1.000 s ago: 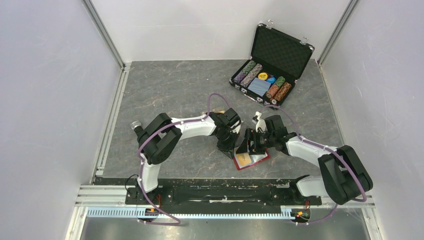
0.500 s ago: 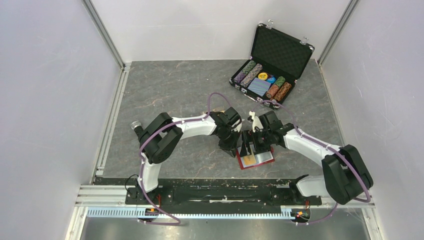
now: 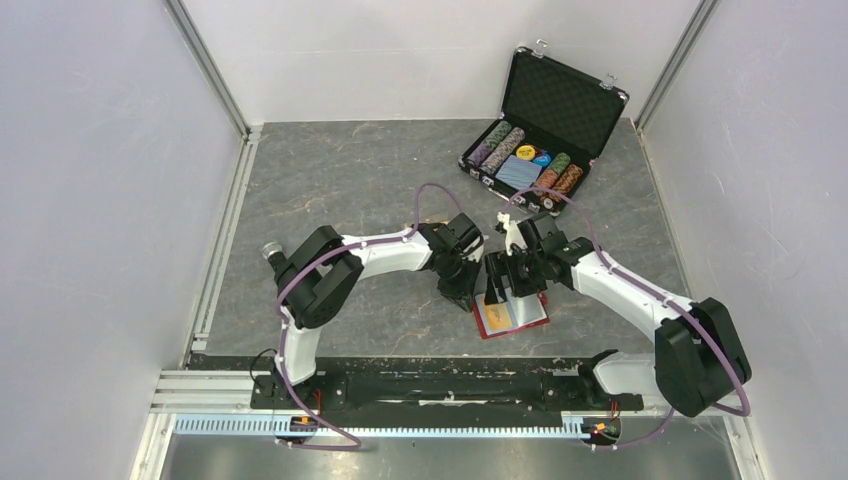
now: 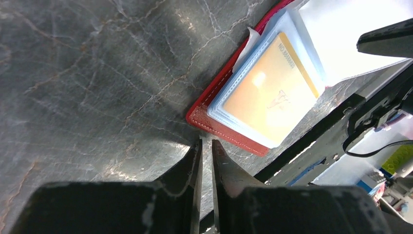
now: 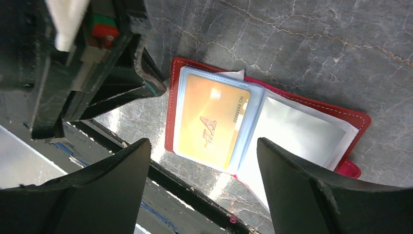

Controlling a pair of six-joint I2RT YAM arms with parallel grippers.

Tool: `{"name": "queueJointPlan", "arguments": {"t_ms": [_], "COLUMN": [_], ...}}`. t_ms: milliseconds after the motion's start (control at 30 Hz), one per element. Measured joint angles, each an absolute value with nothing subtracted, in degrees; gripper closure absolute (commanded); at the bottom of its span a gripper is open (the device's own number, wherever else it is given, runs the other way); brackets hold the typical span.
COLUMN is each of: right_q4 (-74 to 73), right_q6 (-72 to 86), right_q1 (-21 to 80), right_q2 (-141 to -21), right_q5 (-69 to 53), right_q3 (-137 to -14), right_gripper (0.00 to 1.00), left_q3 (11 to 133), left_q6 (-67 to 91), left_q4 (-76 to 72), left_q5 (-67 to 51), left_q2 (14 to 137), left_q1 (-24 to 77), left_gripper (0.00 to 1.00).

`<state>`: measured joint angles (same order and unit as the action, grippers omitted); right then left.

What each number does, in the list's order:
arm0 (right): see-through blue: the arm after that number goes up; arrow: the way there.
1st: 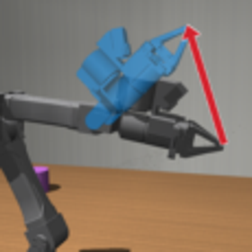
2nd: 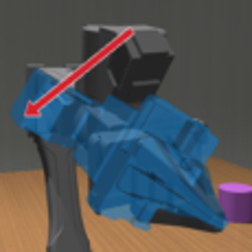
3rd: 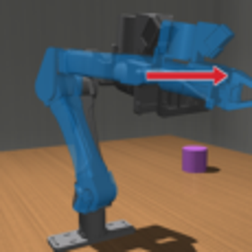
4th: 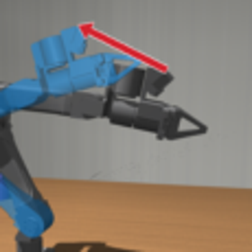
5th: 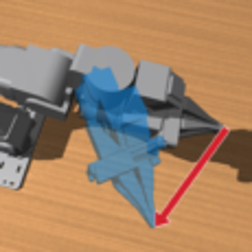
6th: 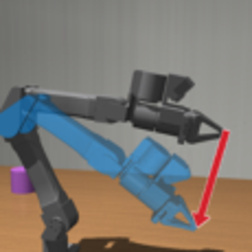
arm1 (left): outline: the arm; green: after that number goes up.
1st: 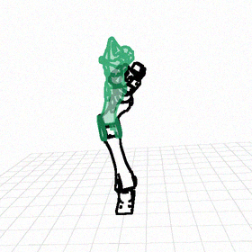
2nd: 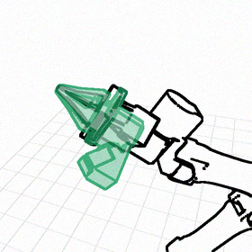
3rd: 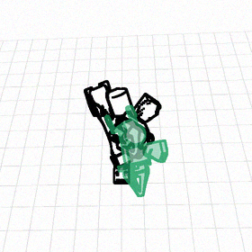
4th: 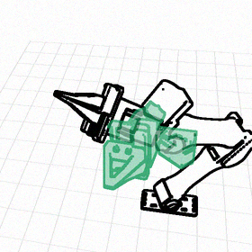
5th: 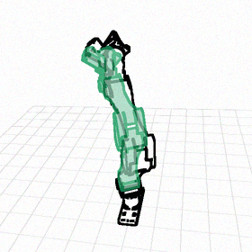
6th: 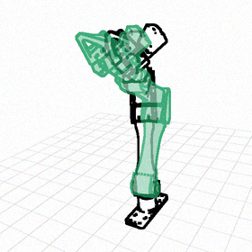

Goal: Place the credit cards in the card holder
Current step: Insert the credit card into the card holder, then turn over the card slot in the card holder.

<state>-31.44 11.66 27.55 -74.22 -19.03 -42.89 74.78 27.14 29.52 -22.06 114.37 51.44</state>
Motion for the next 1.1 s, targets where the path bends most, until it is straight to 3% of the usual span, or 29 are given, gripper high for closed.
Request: {"name": "queueJointPlan", "arguments": {"t_ms": [600, 767, 1100], "right_q4": [-21.6, -16.1, -16.6], "right_q6": [16.0, 21.5, 23.2], "right_q1": [21.2, 22.0, 23.7], "right_q2": [-76.4, -78.2, -79.2], "right_q5": [-32.7, -37.3, -36.1], "right_q3": [-31.6, -29.8, -32.8], "right_gripper": [0.48, 0.48, 0.49], "left_q3": [63.9, 63.4, 63.4], "left_q6": [40.1, 41.4, 41.9], "left_q4": [14.2, 14.0, 14.8], "left_q5": [-26.1, -26.3, -26.4], "left_q2": [101.8, 101.8, 102.0], "left_q1": [45.2, 45.1, 45.1], "left_gripper": [0.73, 0.72, 0.60]}}
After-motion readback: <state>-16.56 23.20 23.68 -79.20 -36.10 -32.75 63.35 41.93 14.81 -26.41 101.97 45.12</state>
